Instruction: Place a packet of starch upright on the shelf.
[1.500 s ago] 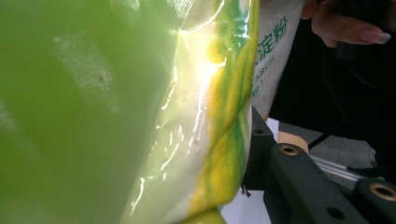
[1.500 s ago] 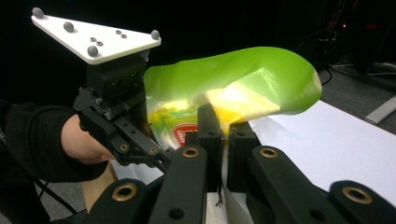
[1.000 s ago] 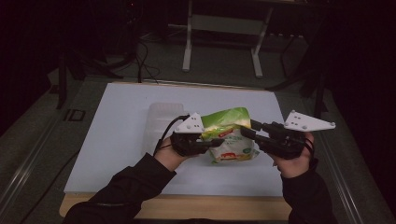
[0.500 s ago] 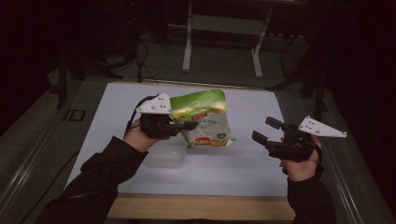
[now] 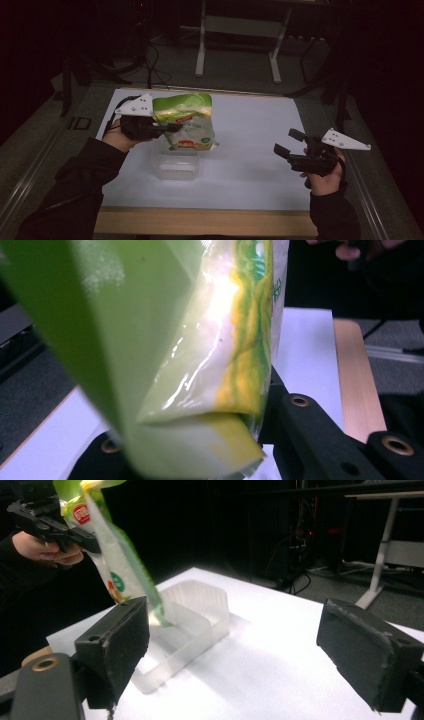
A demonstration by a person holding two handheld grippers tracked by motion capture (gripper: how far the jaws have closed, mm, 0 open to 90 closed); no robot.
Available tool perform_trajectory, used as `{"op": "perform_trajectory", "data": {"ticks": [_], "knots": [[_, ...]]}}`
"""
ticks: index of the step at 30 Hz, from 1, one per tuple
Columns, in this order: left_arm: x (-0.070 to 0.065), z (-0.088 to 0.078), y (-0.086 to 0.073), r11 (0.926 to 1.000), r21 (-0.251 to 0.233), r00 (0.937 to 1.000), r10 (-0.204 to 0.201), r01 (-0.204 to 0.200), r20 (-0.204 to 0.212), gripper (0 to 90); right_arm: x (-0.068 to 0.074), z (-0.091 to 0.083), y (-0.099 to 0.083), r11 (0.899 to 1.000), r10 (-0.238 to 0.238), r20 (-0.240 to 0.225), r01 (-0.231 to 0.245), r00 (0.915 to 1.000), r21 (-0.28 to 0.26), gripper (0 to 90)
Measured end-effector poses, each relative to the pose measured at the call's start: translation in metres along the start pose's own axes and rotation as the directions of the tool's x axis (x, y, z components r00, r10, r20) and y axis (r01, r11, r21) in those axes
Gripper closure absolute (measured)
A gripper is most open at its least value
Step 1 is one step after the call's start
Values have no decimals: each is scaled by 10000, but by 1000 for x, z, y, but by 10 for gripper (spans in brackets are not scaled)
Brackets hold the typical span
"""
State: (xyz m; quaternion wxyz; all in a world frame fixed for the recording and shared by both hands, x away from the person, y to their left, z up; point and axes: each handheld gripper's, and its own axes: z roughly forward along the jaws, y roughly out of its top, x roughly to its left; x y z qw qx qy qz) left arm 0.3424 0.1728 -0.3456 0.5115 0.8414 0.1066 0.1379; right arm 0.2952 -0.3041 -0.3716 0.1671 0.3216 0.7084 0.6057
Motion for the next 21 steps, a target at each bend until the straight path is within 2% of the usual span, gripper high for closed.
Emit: {"op": "perform_trajectory", "data": {"ticks": [4, 8, 14, 17, 19, 21], "knots": [[-3, -1, -12, 9994, 324, 9993, 127, -139, 355, 809, -3, 0, -3, 9999, 57, 92, -58, 9999, 101, 136], [-6, 2, -23, 9952, 910, 9974, 295, -353, 650, 809, -3, 1, -4, 9999, 31, 60, -32, 10000, 165, 137], [-7, 4, -35, 9895, 1398, 9967, 270, -376, 772, 808, -1, 2, -9, 9996, 145, -51, -144, 9999, 233, 137], [-7, 5, -43, 9842, 1708, 9966, 331, -456, 750, 809, -1, 1, -12, 9995, 178, -92, -175, 9998, 261, 138], [-7, 5, -50, 9841, 1749, 9968, 183, -318, 784, 808, -2, 0, -14, 9993, 220, -98, -217, 9997, 296, 138], [-7, 5, -50, 9841, 1749, 9968, 183, -318, 784, 808, -2, 0, -14, 9993, 226, -98, -223, 9997, 303, 138]]}}
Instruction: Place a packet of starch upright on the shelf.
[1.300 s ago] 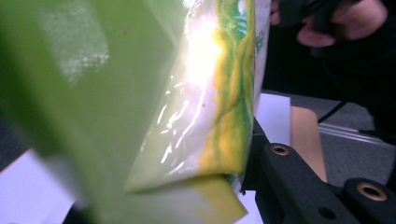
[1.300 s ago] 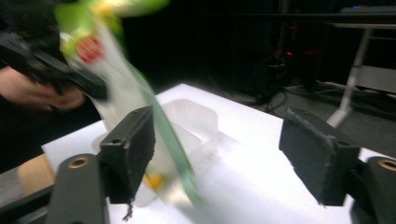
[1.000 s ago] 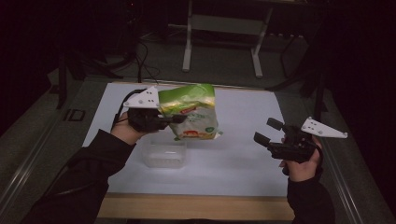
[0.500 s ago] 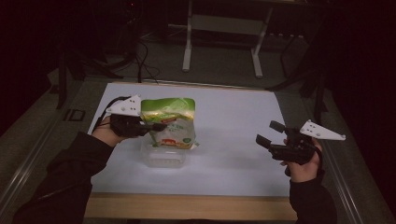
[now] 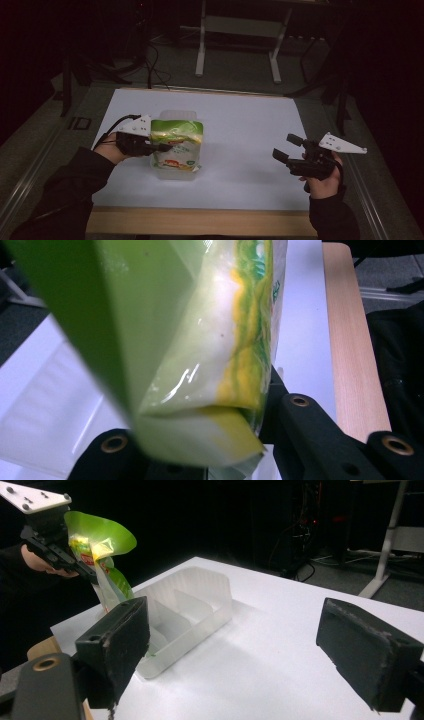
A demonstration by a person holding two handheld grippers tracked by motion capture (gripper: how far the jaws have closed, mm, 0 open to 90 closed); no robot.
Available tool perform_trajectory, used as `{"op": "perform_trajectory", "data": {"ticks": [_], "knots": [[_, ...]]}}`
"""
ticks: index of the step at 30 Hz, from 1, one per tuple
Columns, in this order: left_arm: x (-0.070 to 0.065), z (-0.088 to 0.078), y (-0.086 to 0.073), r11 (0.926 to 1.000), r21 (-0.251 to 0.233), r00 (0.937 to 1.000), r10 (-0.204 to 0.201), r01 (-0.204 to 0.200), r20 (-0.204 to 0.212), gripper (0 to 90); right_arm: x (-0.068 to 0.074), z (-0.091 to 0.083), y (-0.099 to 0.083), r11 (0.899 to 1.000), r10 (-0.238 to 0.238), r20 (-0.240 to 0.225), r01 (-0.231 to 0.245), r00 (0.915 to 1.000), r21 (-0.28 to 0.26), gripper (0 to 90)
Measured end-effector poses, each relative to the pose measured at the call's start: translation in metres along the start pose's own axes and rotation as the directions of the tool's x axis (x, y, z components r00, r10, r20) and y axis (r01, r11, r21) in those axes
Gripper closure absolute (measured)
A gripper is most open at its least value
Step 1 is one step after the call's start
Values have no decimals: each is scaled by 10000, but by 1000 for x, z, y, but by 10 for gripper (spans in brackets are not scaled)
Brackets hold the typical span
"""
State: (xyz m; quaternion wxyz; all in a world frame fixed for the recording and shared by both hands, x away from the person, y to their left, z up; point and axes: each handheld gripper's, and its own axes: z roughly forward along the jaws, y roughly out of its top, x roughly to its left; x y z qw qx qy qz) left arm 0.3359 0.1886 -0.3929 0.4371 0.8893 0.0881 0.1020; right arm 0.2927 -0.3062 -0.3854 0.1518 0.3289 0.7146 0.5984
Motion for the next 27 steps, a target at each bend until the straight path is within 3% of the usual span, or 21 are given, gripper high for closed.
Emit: {"op": "perform_trajectory", "data": {"ticks": [6, 12, 17, 22, 27], "knots": [[2, 2, -13, 9991, -101, 9990, -424, 423, -164, 809, 0, -1, -4, 10000, -5, 27, 5, 10000, 63, 138], [0, 10, -17, 9991, 297, 9995, -291, 294, -103, 811, -1, 1, -9, 9998, 130, -40, -130, 9999, 140, 138], [0, 30, -34, 9976, 494, 9987, -499, 493, 116, 811, -1, 2, -13, 9996, 190, -128, -188, 9997, 200, 138], [3, 36, -48, 9964, 148, 9964, -838, 837, 78, 811, -2, 1, -15, 9994, 219, -139, -215, 9997, 267, 139], [3, 36, -48, 9967, 153, 9968, -803, 803, 34, 810, -3, 1, -16, 9994, 217, -134, -213, 9997, 291, 139]]}}
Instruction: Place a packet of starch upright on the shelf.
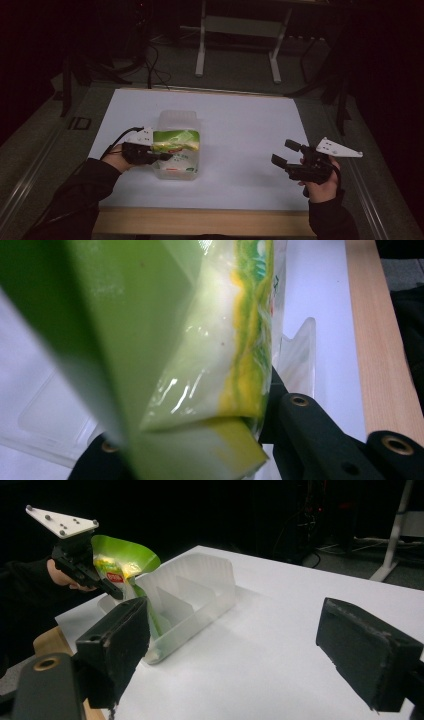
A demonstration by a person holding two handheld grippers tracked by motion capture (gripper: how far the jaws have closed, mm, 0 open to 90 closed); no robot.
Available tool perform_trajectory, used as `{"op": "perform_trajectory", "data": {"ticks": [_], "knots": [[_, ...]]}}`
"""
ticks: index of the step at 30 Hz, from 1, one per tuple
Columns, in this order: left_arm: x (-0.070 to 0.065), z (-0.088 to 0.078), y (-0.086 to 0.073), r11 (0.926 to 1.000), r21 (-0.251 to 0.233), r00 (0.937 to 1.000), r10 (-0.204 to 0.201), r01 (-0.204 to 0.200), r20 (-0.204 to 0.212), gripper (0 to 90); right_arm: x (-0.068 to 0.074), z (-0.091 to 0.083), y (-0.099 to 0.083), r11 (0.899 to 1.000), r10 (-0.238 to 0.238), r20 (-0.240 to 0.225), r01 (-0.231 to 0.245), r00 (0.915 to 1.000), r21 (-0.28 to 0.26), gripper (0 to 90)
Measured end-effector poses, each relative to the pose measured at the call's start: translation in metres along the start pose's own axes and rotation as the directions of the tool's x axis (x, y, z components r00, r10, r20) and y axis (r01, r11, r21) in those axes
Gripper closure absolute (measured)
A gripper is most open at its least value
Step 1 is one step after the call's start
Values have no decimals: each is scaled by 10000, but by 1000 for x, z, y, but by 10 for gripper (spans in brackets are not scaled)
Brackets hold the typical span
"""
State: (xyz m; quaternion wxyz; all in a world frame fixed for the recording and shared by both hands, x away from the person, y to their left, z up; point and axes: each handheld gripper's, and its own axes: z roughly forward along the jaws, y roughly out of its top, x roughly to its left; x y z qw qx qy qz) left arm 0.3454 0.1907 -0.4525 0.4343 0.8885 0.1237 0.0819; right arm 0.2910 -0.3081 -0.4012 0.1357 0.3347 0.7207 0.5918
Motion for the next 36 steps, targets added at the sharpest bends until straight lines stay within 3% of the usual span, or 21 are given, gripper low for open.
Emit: {"op": "perform_trajectory", "data": {"ticks": [6, 12, 14, 15, 16, 17, 18, 20, 21, 22, 23, 24, 25, 28, 29, 32, 34, 35, 36], "knots": [[0, -1, -1, 9995, -80, 9995, -319, 319, -54, 786, 0, 0, -1, 10000, 1, -20, -1, 10000, 46, 139], [-1, -14, -4, 9907, -780, 9918, -1154, 1110, -540, 564, -1, 1, -4, 9999, 30, -3, -30, 10000, 134, 140], [-1, -22, -7, 9775, -1221, 9806, -1815, 1718, -739, 431, -1, 1, -4, 9998, 19, 8, -19, 10000, 177, 139], [-1, -22, -7, 9775, -1221, 9806, -1815, 1718, -739, 402, -1, 1, -4, 9998, 19, 8, -19, 10000, 177, 139], [-2, -24, -10, 9606, -1305, 9579, -2609, 2453, -1198, 402, -1, 1, -4, 9999, 17, 12, -17, 10000, 171, 140], [-4, -25, -13, 9510, -1225, 9459, -2986, 2838, -1266, 152, -1, 0, -4, 9998, -3, 54, 2, 10000, 200, 139], [-4, -25, -13, 9510, -1225, 9459, -2986, 2838, -1266, 144, -1, 0, -5, 9998, 5, 60, -6, 10000, 201, 140], [-9, -27, -20, 9482, -1266, 9436, -3067, 2914, -1250, 4, -2, 0, -5, 9998, 34, 41, -35, 10000, 202, 140], [-9, -27, -20, 9482, -1266, 9436, -3067, 2914, -1250, 4, -2, 0, -6, 9998, 11, 53, -12, 10000, 215, 140], [-17, -32, -25, 9484, -1502, 9415, -3012, 2792, -1514, 0, -1, 1, -6, 9996, -4, 86, 1, 10000, 286, 139], [-20, -35, -27, 9438, -1714, 9370, -3098, 2825, -1614, 0, -1, 1, -6, 9996, -15, 67, 13, 10000, 269, 140], [-25, -43, -31, 9343, -2042, 9297, -3276, 2922, -1686, 0, -1, 1, -6, 9997, -1, 54, 0, 10000, 264, 140], [-25, -43, -31, 9343, -2042, 9297, -3276, 2922, -1686, 0, -1, 1, -6, 9997, -1, 54, 0, 10000, 264, 140], [-35, -51, -34, 9278, -2230, 9202, -3424, 2992, -1898, 0, 0, 1, -6, 9996, -38, 63, 36, 10000, 276, 140], [-43, -54, -34, 9222, -2395, 9165, -3513, 3035, -1914, 0, 0, 1, -6, 9995, -40, 100, 37, 9999, 303, 140], [-52, -56, -33, 9241, -2280, 9127, -3535, 3068, -2048, 0, 0, 1, -8, 9996, -5, 89, 3, 10000, 290, 140], [-62, -56, -31, 9235, -2294, 9128, -3543, 3074, -2030, 0, 0, 1, -9, 9994, -27, 138, 23, 9999, 356, 140], [-72, -55, -28, 9266, -2172, 9110, -3521, 3070, -2147, 0, 0, 1, -10, 9992, -55, 165, 48, 9998, 386, 140], [-72, -55, -28, 9266, -2172, 9110, -3521, 3070, -2147, 0, 0, 1, -10, 9992, -69, 185, 62, 9998, 398, 140]]}}
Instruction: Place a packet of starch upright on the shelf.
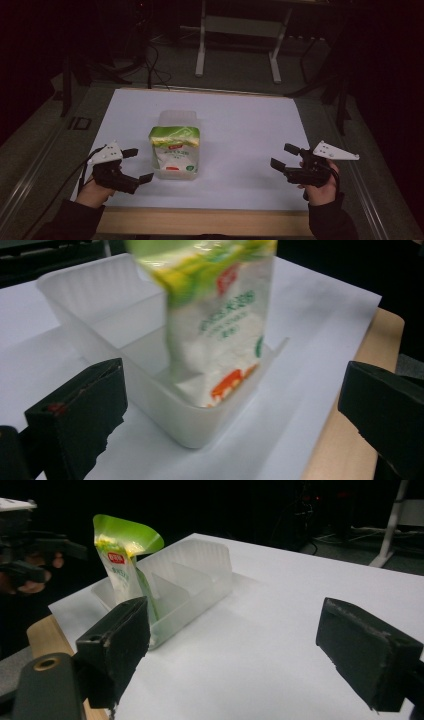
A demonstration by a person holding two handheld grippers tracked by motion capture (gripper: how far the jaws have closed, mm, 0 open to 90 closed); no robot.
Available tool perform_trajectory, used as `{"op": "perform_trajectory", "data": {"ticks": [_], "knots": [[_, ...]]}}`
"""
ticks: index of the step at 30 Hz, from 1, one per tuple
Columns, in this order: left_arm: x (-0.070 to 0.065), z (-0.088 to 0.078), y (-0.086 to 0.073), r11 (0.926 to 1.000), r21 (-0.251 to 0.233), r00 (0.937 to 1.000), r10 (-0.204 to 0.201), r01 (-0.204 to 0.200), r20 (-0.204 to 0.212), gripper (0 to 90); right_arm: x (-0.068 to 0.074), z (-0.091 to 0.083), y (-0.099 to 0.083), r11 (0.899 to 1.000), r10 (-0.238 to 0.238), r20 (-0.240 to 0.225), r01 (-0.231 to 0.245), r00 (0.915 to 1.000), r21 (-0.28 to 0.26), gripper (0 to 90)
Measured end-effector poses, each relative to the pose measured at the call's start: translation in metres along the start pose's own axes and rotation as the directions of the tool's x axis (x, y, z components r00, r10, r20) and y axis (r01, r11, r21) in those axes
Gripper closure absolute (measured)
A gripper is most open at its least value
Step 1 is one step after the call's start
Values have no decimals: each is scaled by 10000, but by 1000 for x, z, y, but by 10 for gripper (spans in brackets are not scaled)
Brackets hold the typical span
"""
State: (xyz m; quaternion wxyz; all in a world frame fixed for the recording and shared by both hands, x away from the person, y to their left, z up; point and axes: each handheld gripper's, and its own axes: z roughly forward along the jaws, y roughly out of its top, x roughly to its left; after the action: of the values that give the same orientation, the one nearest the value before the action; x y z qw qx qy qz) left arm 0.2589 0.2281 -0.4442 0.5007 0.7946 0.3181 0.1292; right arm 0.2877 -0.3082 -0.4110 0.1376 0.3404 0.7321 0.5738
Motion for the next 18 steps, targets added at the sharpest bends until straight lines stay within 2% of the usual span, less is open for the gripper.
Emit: {"op": "perform_trajectory", "data": {"ticks": [3, 5, 8, 9, 11, 12, 18], "knots": [[-7, 0, -1, 10000, 94, 10000, -16, 16, 56, 0, 0, 0, 0, 10000, 19, -5, -19, 10000, 2, 140], [-18, 0, -1, 10000, 18, 9998, -20, 19, 202, 0, 2, 0, -1, 10000, -26, -22, 26, 10000, 49, 140], [-30, -1, 0, 9996, -82, 9992, 275, -273, 274, 0, 3, 0, -1, 10000, -44, -27, 44, 10000, 49, 140], [-30, -1, 0, 9996, -82, 9992, 275, -273, 274, 0, 3, 0, -1, 10000, -44, -27, 44, 10000, 49, 140], [-43, 1, 4, 9987, -217, 9971, 470, -457, 603, 0, 2, 0, -3, 10000, -48, -25, 48, 10000, 51, 140], [-47, 3, 6, 9982, -251, 9964, 555, -540, 640, 0, 2, 0, -4, 10000, -27, -41, 27, 10000, 42, 140], [-59, 14, 12, 9963, -272, 9900, 846, -820, 1133, 0, 3, 0, -7, 9999, -52, -108, 54, 9999, 142, 140]]}}
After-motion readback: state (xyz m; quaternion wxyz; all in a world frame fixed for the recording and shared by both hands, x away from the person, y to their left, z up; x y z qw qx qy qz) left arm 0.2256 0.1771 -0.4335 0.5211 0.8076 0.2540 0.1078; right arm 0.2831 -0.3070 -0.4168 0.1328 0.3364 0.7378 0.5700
